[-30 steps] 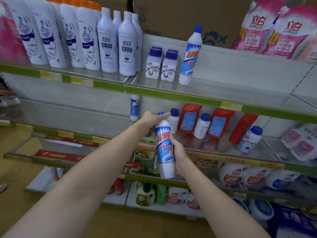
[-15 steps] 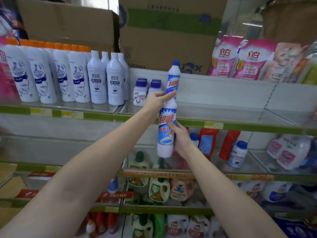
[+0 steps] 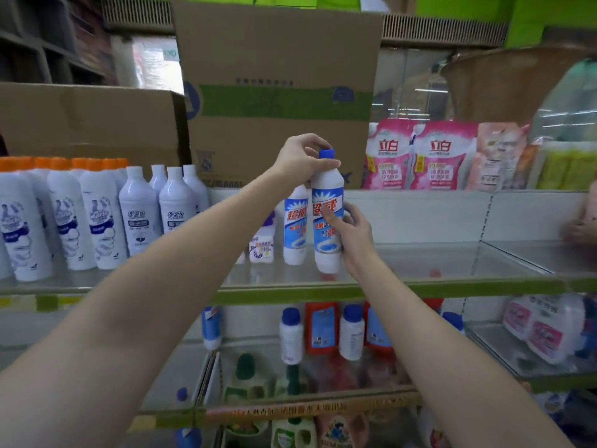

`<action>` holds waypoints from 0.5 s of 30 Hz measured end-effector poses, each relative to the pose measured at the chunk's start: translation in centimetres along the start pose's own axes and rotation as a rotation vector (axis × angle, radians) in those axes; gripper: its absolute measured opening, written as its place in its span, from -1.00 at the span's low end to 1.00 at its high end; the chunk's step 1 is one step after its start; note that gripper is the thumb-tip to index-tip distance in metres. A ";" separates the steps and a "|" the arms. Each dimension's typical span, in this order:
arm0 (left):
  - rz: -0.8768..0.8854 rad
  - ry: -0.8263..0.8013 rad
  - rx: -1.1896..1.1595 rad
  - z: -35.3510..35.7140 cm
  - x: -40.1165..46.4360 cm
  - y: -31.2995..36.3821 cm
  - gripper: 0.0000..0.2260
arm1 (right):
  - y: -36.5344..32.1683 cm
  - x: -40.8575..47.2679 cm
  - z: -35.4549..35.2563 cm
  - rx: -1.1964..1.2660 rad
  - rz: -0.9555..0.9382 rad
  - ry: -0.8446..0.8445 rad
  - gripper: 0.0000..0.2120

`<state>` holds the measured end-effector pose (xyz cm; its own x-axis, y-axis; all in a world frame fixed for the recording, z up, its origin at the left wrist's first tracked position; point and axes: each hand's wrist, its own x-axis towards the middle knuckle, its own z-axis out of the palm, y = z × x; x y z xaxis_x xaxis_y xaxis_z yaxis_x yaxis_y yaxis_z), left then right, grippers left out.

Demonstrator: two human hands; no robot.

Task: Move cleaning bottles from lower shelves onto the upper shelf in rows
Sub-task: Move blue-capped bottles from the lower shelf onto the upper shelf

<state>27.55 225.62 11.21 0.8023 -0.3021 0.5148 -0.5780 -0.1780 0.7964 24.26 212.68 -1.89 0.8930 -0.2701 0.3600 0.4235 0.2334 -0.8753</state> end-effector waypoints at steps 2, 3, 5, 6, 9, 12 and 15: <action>0.011 -0.017 0.077 0.0 1.7 -0.1 -0.73 | 0.2 1.8 -0.5 -0.020 -0.012 -0.010 -0.47; 0.017 -0.023 0.095 0.0 2.4 -0.2 -0.75 | 0.3 2.7 -0.7 -0.014 -0.012 -0.012 -0.50; 0.024 -0.034 0.135 0.0 4.0 -0.6 -0.77 | 0.5 4.3 -0.9 0.018 0.017 -0.007 -0.52; 0.018 -0.041 0.166 0.0 4.7 -0.8 -0.78 | 0.6 4.9 -0.9 0.025 0.039 -0.012 -0.52; -0.044 -0.080 0.275 -0.5 6.2 -1.6 -0.79 | 1.7 5.6 -0.4 -0.034 0.102 -0.060 -0.57; -0.106 -0.136 0.412 -1.0 6.5 -2.8 -0.78 | 3.9 6.0 0.3 -0.148 0.136 -0.106 -0.56; -0.147 -0.162 0.516 -2.0 6.1 -4.0 -0.78 | 5.9 6.1 1.4 -0.216 0.152 -0.135 -0.56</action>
<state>35.04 226.36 11.81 0.8703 -0.3722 0.3226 -0.4925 -0.6521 0.5764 32.42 213.66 -4.41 0.9621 -0.1175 0.2462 0.2537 0.0540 -0.9658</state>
